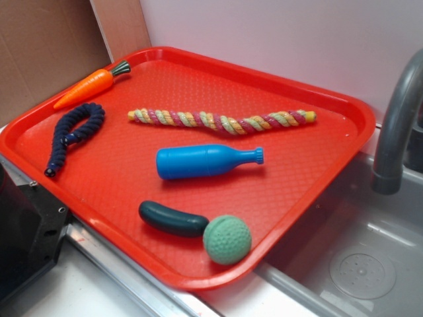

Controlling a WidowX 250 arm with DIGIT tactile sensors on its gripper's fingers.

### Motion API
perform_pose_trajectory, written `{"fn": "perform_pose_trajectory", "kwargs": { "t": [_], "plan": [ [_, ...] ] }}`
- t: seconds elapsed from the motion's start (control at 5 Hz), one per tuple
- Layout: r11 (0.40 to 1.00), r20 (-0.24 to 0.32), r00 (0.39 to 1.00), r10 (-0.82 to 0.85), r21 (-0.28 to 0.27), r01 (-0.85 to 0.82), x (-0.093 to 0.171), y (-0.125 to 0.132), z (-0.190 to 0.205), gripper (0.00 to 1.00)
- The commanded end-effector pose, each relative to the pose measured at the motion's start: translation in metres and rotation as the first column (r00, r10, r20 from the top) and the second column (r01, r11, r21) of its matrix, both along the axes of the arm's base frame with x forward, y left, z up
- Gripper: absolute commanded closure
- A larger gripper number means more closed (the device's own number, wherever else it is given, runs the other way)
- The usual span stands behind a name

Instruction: Grab the blue rope.

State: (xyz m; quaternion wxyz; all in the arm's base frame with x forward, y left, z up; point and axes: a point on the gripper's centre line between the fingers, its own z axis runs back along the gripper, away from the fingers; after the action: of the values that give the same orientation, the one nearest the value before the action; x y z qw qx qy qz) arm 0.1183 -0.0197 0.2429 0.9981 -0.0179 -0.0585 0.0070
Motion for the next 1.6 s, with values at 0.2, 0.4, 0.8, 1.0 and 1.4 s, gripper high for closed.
{"fn": "perform_pose_trajectory", "kwargs": {
  "t": [0.2,0.4,0.8,1.0,1.4],
  "plan": [
    [0.968,0.005,0.969,0.247,-0.048,-0.247,0.016,0.04,-0.05,0.0],
    [0.904,0.011,0.907,0.421,-0.094,-0.418,0.008,0.064,-0.092,0.0],
    [0.886,-0.069,0.889,0.453,-0.072,-0.458,-0.002,0.088,-0.16,0.0],
    [0.898,-0.075,0.897,0.435,-0.042,-0.439,0.002,0.09,-0.173,0.0],
    [0.945,-0.087,0.941,0.327,0.008,-0.328,0.004,0.09,-0.213,0.0]
  ]
}}
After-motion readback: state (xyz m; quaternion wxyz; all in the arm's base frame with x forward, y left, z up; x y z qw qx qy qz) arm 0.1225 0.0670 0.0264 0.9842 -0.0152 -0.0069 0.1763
